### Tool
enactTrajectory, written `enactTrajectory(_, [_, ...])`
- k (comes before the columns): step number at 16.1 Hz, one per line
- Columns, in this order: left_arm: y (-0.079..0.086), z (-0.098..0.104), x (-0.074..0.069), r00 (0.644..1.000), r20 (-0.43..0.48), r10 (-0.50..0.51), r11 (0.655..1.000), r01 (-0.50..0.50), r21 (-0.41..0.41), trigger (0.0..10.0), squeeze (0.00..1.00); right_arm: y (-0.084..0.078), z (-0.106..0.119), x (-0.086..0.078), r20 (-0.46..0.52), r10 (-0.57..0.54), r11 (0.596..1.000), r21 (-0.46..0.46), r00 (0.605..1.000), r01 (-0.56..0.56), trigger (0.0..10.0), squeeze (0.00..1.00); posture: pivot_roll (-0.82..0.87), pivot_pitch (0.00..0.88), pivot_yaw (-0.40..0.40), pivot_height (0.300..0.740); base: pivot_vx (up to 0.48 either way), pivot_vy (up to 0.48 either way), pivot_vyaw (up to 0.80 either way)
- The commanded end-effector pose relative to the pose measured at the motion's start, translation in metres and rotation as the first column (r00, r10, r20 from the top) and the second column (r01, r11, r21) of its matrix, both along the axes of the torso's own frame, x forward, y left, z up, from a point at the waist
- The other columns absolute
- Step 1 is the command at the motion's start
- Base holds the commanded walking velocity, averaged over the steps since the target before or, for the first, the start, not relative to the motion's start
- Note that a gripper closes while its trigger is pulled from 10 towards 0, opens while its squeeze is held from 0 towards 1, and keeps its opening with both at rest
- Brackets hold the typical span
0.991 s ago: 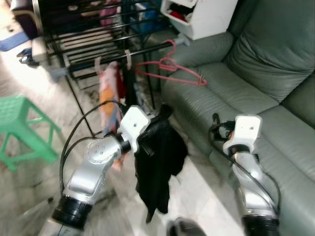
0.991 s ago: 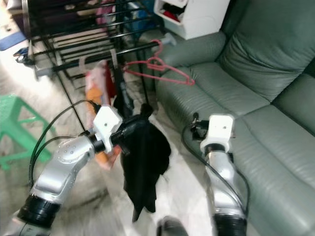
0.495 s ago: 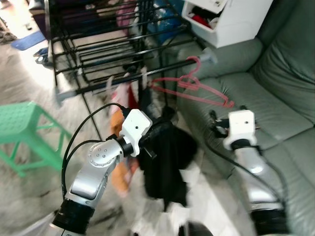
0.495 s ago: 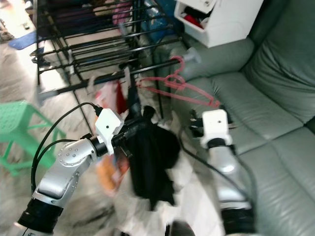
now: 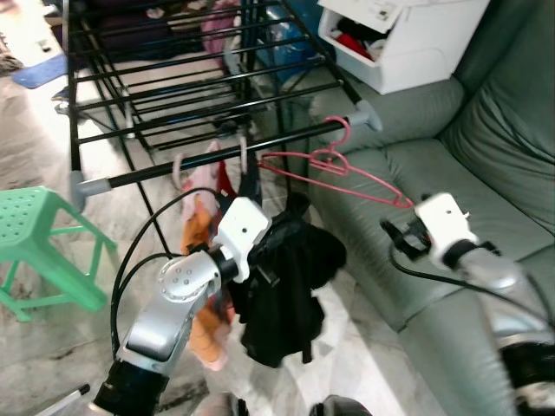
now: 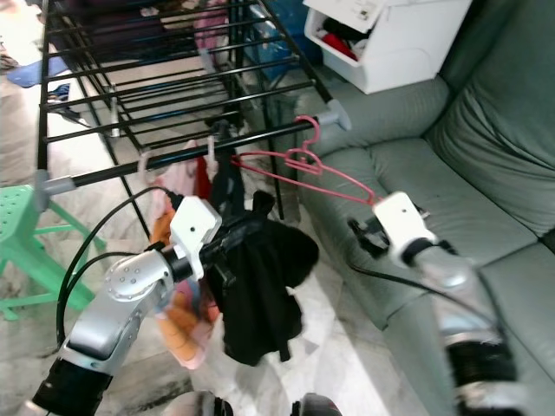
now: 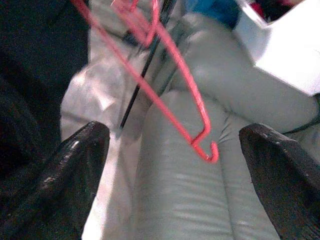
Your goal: Hang hanger
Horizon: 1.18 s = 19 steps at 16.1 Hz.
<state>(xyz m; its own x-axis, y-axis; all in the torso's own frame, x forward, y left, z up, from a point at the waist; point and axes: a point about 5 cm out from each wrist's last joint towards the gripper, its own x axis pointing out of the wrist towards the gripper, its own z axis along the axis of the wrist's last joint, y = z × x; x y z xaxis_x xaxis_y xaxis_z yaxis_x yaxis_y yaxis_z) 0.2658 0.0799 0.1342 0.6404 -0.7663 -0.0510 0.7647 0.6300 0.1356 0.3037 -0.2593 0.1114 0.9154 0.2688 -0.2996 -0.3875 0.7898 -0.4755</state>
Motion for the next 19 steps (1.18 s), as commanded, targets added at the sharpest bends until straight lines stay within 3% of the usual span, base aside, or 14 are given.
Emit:
enactTrajectory(1, [0.000,0.009,-0.002,0.999,0.034,-0.008,1.000,0.008,-0.004,10.0,0.00,-0.006,0.010,0.007,0.010,0.031,0.999,-0.028,0.999,-0.031,10.0,0.00,-0.04,0.064,0.035,0.740,0.000,0.000,0.00])
enactTrajectory(5, [0.008,0.009,-0.014,1.000,-0.004,-0.009,1.000,0.009,-0.004,10.0,0.00,-0.013,0.023,0.024,-0.016,0.114,0.985,-0.128,0.993,-0.115,10.0,0.00,0.00,0.092,0.043,0.740,0.000,0.000,0.00])
enactTrajectory(9, [0.013,0.011,-0.030,0.999,-0.045,-0.020,1.000,0.020,0.011,10.0,0.00,-0.001,0.012,0.032,-0.075,0.212,0.958,-0.180,0.974,-0.222,10.0,0.00,0.06,0.148,0.070,0.740,0.000,0.000,0.00])
enactTrajectory(13, [0.026,0.015,-0.049,0.995,-0.097,-0.010,1.000,0.012,0.027,10.0,0.00,0.003,0.026,0.044,-0.042,0.263,0.910,-0.322,0.964,-0.263,10.0,0.00,0.12,0.199,0.090,0.740,0.000,0.000,0.00])
enactTrajectory(15, [0.029,0.018,-0.057,0.993,-0.116,-0.012,1.000,0.015,0.026,10.0,0.00,0.004,0.041,0.049,-0.021,0.301,0.903,-0.315,0.954,-0.292,10.0,0.00,0.14,0.213,0.102,0.740,0.000,0.000,0.00])
enactTrajectory(17, [0.028,0.019,-0.059,0.992,-0.128,-0.019,0.999,0.023,0.028,10.0,0.00,0.006,0.061,0.054,-0.006,0.340,0.920,-0.207,0.940,-0.334,10.0,0.00,0.14,0.220,0.109,0.740,0.000,0.000,0.00])
enactTrajectory(19, [0.028,0.020,-0.059,0.990,-0.142,-0.022,0.999,0.027,0.034,10.0,0.00,0.002,0.086,0.056,0.000,0.401,0.904,-0.160,0.916,-0.396,10.0,0.00,0.13,0.222,0.110,0.740,0.000,0.000,0.00])
